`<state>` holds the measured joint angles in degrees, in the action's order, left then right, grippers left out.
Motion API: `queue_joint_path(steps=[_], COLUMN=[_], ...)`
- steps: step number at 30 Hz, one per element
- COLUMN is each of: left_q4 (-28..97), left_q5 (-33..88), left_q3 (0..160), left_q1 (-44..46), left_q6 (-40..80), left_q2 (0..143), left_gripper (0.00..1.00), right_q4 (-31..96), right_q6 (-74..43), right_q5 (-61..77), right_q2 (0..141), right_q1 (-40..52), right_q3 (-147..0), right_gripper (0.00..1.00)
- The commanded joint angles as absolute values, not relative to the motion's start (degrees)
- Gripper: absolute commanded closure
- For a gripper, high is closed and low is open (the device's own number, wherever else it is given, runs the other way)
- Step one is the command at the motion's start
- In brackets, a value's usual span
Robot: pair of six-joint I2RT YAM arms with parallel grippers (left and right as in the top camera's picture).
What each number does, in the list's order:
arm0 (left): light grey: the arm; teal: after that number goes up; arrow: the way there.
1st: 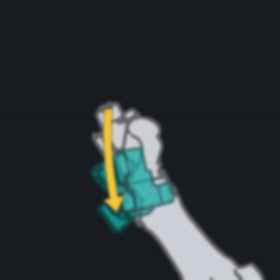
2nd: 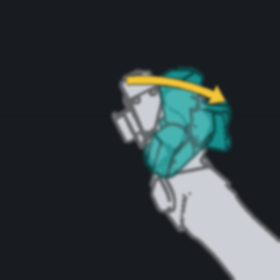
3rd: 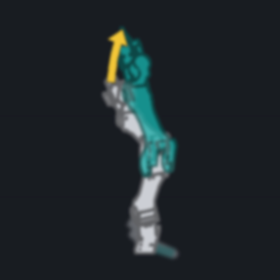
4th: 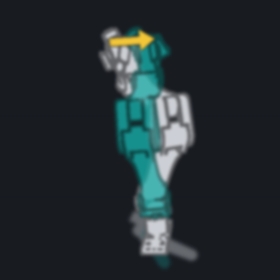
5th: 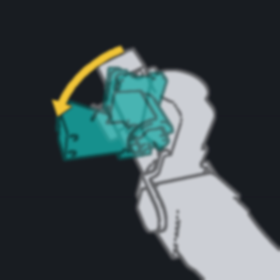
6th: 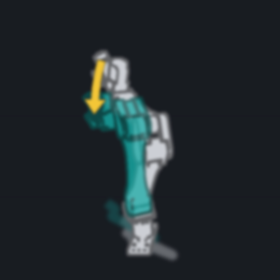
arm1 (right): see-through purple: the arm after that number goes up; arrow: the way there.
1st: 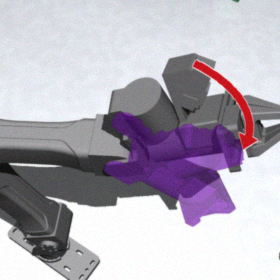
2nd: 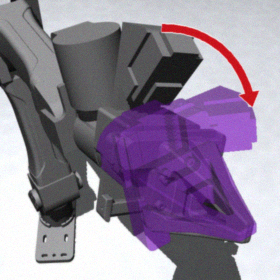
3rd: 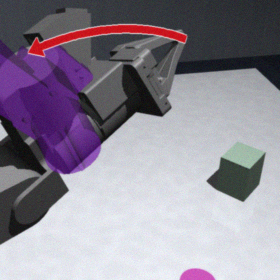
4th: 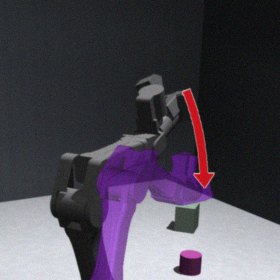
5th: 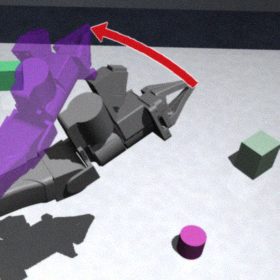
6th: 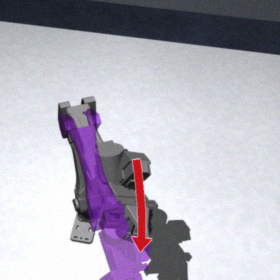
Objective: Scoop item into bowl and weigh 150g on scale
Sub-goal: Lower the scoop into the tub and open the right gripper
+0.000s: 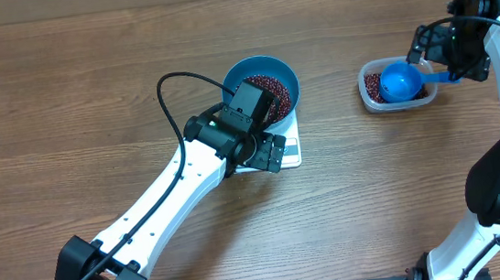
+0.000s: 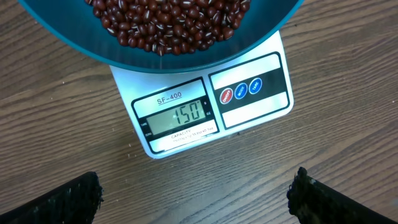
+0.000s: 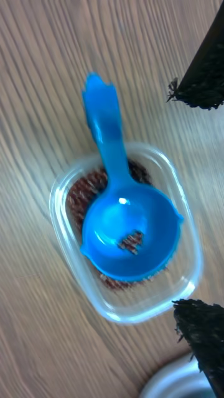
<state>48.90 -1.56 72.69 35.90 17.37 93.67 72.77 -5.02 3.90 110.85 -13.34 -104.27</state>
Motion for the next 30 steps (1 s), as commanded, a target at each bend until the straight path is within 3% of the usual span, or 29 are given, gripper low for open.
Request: queue_joint_path(steps=[1,30], left_q4=[49.04,49.04], left_q5=[-2.07,-2.07], left_q3=[72.90,72.90], left_q1=[35.92,35.92], left_q6=[16.08,16.08], left_q2=[93.45,93.45], left_gripper=[0.00,0.01], right_q4=[74.22,74.65], right_q6=[-4.05,-4.45], right_q5=[7.62,7.60], right_q2=[110.26,110.48], right_q1=[-13.52,-13.52], right_q3=[-102.94,-100.49], right_gripper=[0.00,0.00])
